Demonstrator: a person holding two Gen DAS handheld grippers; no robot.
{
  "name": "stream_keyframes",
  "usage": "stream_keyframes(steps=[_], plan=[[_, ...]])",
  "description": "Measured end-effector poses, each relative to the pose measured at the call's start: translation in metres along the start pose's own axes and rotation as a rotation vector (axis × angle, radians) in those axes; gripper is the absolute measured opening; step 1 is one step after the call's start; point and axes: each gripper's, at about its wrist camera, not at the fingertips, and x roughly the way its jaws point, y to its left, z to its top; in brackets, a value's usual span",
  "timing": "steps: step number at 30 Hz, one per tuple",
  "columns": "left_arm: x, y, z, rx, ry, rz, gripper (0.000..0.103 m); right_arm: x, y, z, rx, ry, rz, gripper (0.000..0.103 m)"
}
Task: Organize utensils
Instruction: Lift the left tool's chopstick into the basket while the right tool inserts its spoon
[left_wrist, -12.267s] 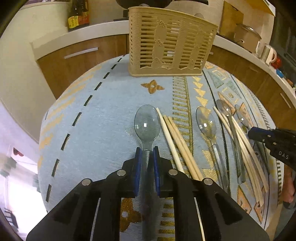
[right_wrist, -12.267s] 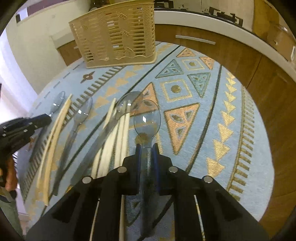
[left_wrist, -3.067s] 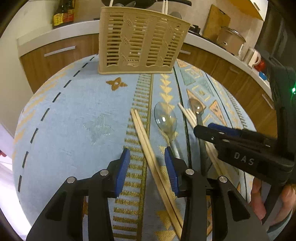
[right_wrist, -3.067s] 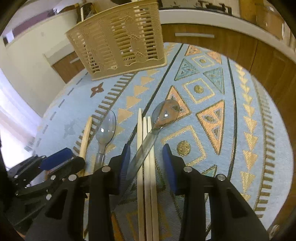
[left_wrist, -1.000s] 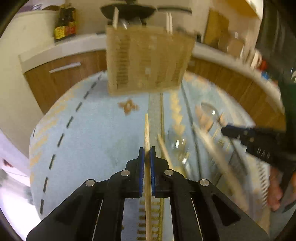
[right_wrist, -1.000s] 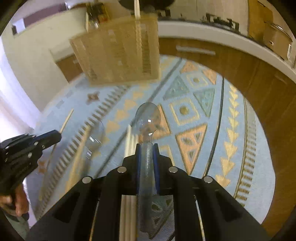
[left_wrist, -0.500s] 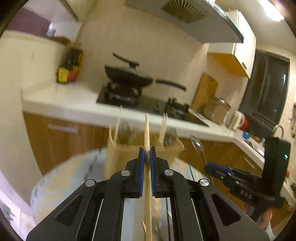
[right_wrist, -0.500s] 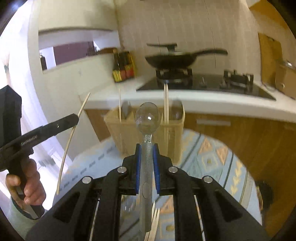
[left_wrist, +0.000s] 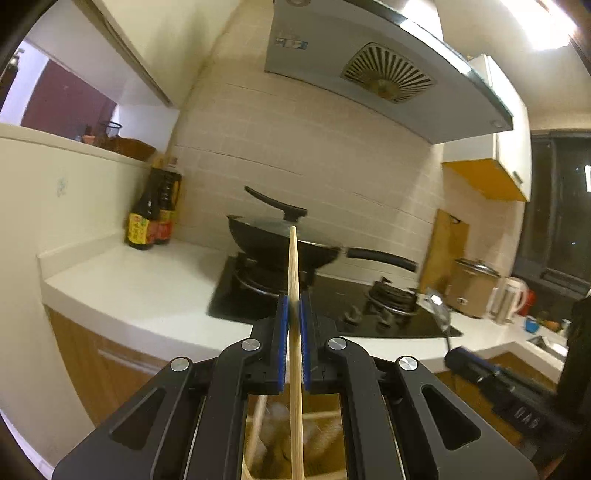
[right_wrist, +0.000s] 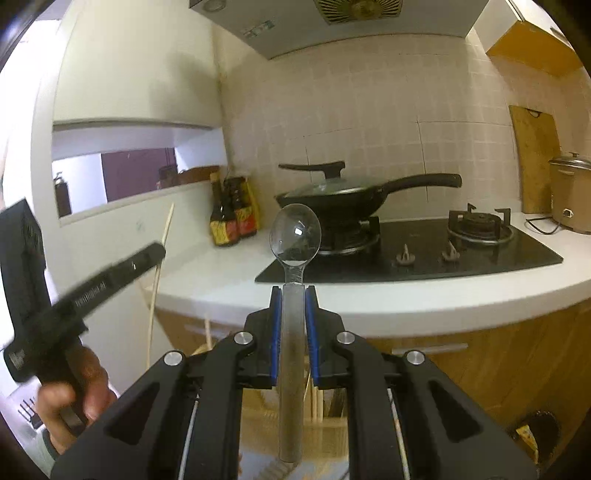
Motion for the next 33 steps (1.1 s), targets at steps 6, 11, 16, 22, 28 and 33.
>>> stream_keyframes(steps=[6, 11, 16, 22, 28, 33], plan=[[0.034, 0.009, -0.009, 0.024, -0.014, 0.053, 0.004, 0.043, -0.012, -0.005, 0.005, -0.009, -0.03, 0.01], [0.048, 0.012, -0.02, 0.037, -0.033, 0.086, 0.004, 0.063, -0.01, -0.027, -0.042, -0.043, -0.085, 0.01], [0.046, 0.006, -0.034, 0.091, -0.089, 0.13, 0.004, 0.067, -0.008, -0.047, -0.103, -0.103, -0.136, 0.01], [0.035, 0.002, -0.051, 0.133, -0.084, 0.127, 0.009, 0.045, -0.011, -0.051, -0.112, -0.142, -0.129, 0.013], [0.031, 0.012, -0.057, 0.09, -0.047, 0.11, 0.018, 0.033, -0.01, -0.047, -0.098, -0.115, -0.108, 0.017], [0.012, 0.025, -0.057, 0.059, 0.005, 0.041, 0.046, 0.011, -0.02, -0.043, -0.025, -0.068, -0.062, 0.023]])
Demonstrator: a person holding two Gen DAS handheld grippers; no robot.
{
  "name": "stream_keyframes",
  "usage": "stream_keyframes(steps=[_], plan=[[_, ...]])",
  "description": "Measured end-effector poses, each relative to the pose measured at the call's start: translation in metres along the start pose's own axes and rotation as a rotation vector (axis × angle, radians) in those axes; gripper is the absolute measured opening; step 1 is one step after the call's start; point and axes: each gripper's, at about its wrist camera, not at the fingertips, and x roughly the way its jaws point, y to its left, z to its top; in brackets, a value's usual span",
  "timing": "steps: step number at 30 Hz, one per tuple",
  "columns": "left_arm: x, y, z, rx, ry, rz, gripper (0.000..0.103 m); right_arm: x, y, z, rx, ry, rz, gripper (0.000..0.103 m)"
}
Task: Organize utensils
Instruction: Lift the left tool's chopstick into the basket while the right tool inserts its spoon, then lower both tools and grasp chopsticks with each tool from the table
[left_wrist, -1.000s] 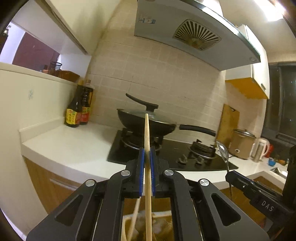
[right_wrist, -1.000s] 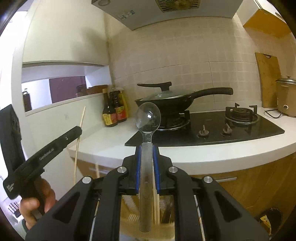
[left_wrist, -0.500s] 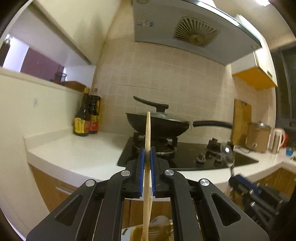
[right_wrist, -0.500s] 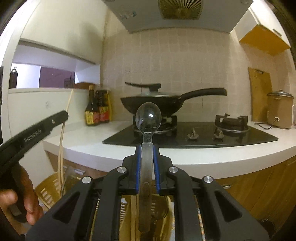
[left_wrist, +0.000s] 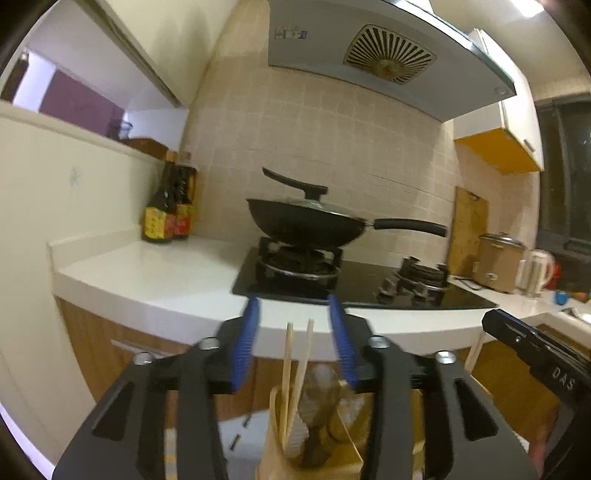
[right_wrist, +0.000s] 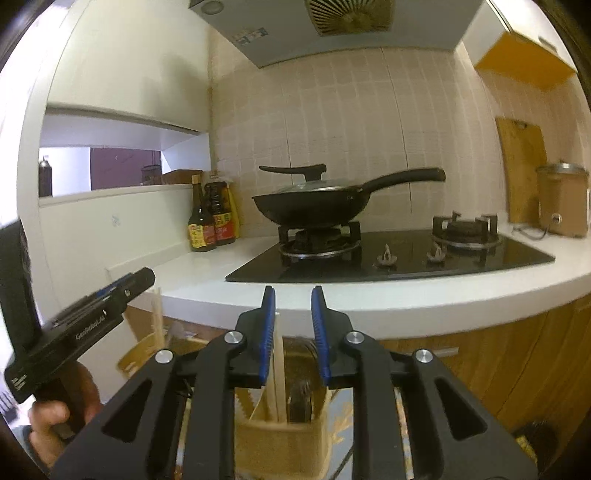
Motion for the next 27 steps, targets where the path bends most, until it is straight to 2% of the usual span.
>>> stream_keyframes(steps=[1, 2, 4, 5, 8, 11, 14, 17, 23, 27], plan=[[-0.004, 0.004, 0.001, -0.016, 0.013, -0.022, 0.05, -0.007, -0.002, 0.001, 0.007, 0.012, 0.001, 0.03], [-0.01, 0.011, 0.002, -0.04, 0.03, -0.051, 0.055, -0.013, -0.003, 0.001, 0.009, 0.019, 0.0, 0.044], [-0.02, 0.017, 0.002, -0.058, 0.056, -0.077, 0.066, -0.027, -0.003, -0.001, -0.002, 0.046, -0.029, 0.059], [-0.03, 0.021, 0.0, -0.064, 0.068, -0.09, 0.071, -0.032, -0.002, -0.002, -0.011, 0.062, -0.039, 0.059], [-0.05, 0.024, -0.006, -0.066, 0.098, -0.088, 0.076, -0.051, 0.003, -0.009, -0.04, 0.115, -0.074, 0.059], [-0.069, 0.022, -0.016, -0.059, 0.165, -0.112, 0.077, -0.067, 0.008, -0.019, -0.067, 0.206, -0.09, 0.06], [-0.083, 0.014, -0.034, -0.023, 0.271, -0.113, 0.077, -0.076, 0.011, -0.032, -0.07, 0.3, -0.108, 0.062], [-0.096, 0.004, -0.051, 0.011, 0.34, -0.088, 0.077, -0.082, 0.012, -0.048, -0.038, 0.414, -0.11, 0.062], [-0.114, -0.015, -0.073, 0.107, 0.429, -0.058, 0.077, -0.082, 0.011, -0.079, 0.006, 0.601, -0.147, 0.067], [-0.125, -0.027, -0.088, 0.172, 0.504, -0.03, 0.077, -0.085, 0.016, -0.098, 0.0, 0.69, -0.151, 0.069]])
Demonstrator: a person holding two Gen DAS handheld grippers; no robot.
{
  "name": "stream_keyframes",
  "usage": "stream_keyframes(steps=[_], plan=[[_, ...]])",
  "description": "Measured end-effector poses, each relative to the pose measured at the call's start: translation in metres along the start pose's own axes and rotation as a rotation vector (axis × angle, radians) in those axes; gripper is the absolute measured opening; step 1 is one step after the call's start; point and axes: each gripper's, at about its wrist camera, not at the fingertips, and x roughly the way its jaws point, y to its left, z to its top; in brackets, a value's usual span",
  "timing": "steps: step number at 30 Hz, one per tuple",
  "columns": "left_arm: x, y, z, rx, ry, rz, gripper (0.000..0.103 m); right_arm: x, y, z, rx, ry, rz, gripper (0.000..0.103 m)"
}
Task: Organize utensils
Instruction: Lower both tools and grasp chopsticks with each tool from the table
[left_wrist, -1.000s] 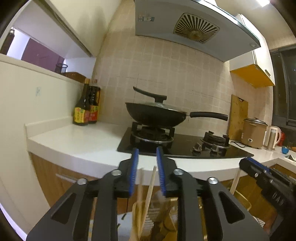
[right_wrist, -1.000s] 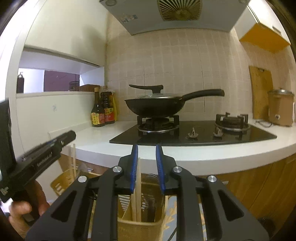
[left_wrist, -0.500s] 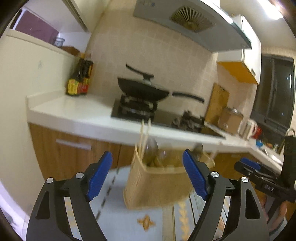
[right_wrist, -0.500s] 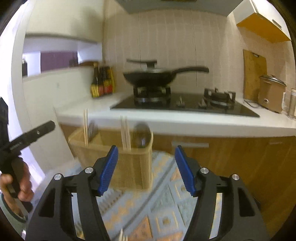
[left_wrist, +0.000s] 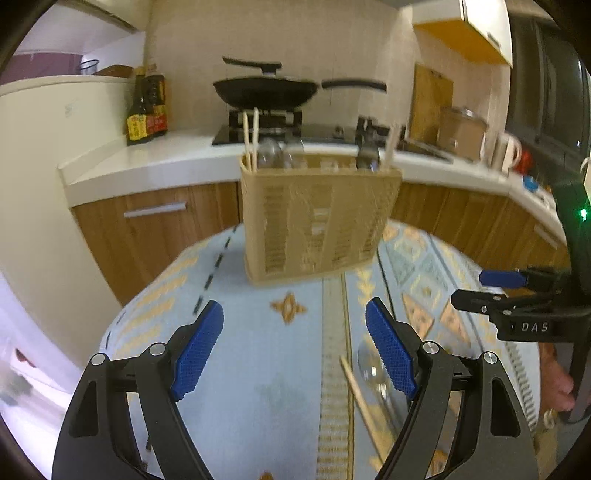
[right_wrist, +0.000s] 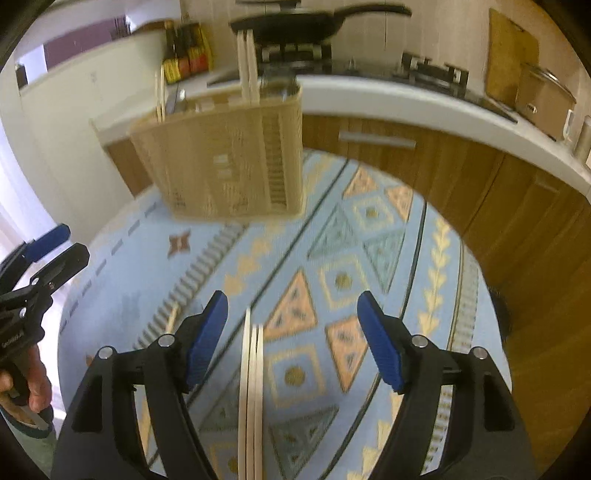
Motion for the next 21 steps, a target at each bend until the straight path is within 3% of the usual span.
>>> stream_keyframes(steps=[6, 10, 12, 14, 21], plan=[[0.009, -0.009, -0.023, 0.027, 0.084, 0.009, 0.077, 0.01, 0.006, -0.022, -0.007, 0.082, 0.006, 0.068], [0.017, -0.015, -0.037, 0.028, 0.163, -0.03, 0.077, 0.013, 0.008, -0.035, -0.012, 0.135, 0.014, 0.066], [0.021, -0.02, -0.042, 0.041, 0.191, -0.042, 0.074, 0.014, 0.01, -0.044, -0.033, 0.161, 0.014, 0.055], [0.025, -0.025, -0.046, 0.045, 0.209, -0.054, 0.07, 0.019, 0.012, -0.052, -0.04, 0.199, -0.001, 0.032], [0.039, -0.041, -0.059, 0.068, 0.303, -0.086, 0.056, 0.025, 0.022, -0.066, -0.055, 0.238, 0.045, 0.032]])
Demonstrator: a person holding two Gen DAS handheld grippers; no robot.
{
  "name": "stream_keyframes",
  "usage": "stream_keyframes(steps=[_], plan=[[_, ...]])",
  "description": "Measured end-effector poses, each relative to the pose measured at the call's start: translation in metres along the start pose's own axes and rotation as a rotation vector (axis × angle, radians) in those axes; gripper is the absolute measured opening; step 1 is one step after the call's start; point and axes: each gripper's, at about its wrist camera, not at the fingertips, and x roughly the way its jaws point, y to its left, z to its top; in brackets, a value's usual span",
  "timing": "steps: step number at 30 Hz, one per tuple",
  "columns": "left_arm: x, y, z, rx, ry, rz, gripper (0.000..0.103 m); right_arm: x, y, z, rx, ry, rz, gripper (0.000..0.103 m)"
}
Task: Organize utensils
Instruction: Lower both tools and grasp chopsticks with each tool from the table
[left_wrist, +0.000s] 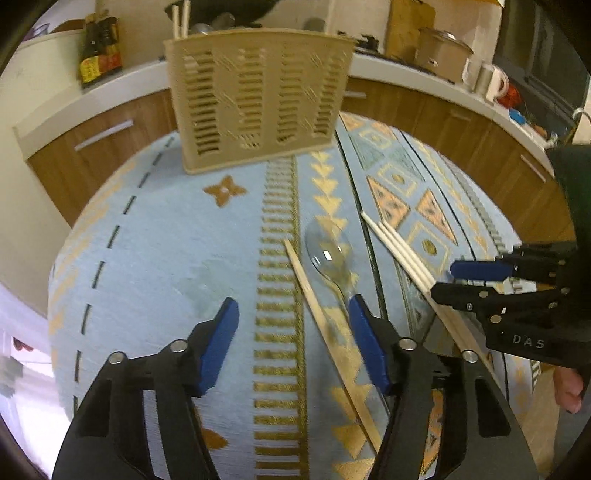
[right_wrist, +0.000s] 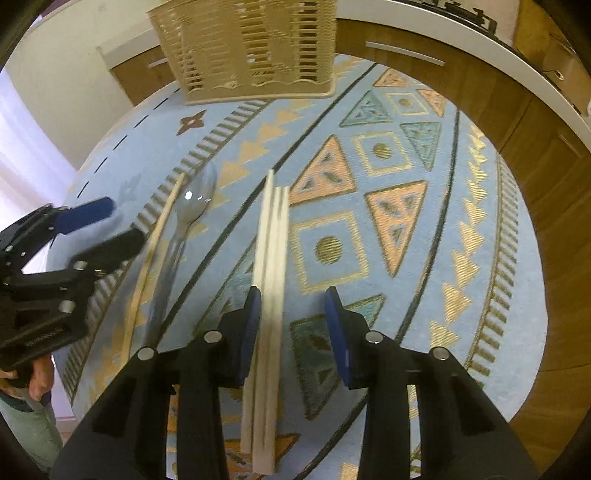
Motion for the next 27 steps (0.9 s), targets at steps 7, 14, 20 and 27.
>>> stream_keyframes(steps=[7, 14, 20, 27], plan=[[0.01, -0.009, -0.006, 0.041, 0.053, 0.012, 0.046, -0.003, 0.005, -0.004, -0.049, 0.003, -0.042, 0.028], [0.013, -0.013, -0.003, 0.067, 0.07, 0.026, 0.046, 0.003, 0.012, -0.003, -0.069, 0.04, -0.04, 0.028], [0.013, -0.015, -0.006, 0.107, 0.064, 0.057, 0.029, 0.002, -0.002, 0.0, -0.034, 0.041, -0.027, 0.01], [0.011, -0.003, -0.004, 0.079, 0.067, 0.035, 0.017, -0.001, -0.012, -0.001, -0.011, 0.033, -0.019, 0.01]])
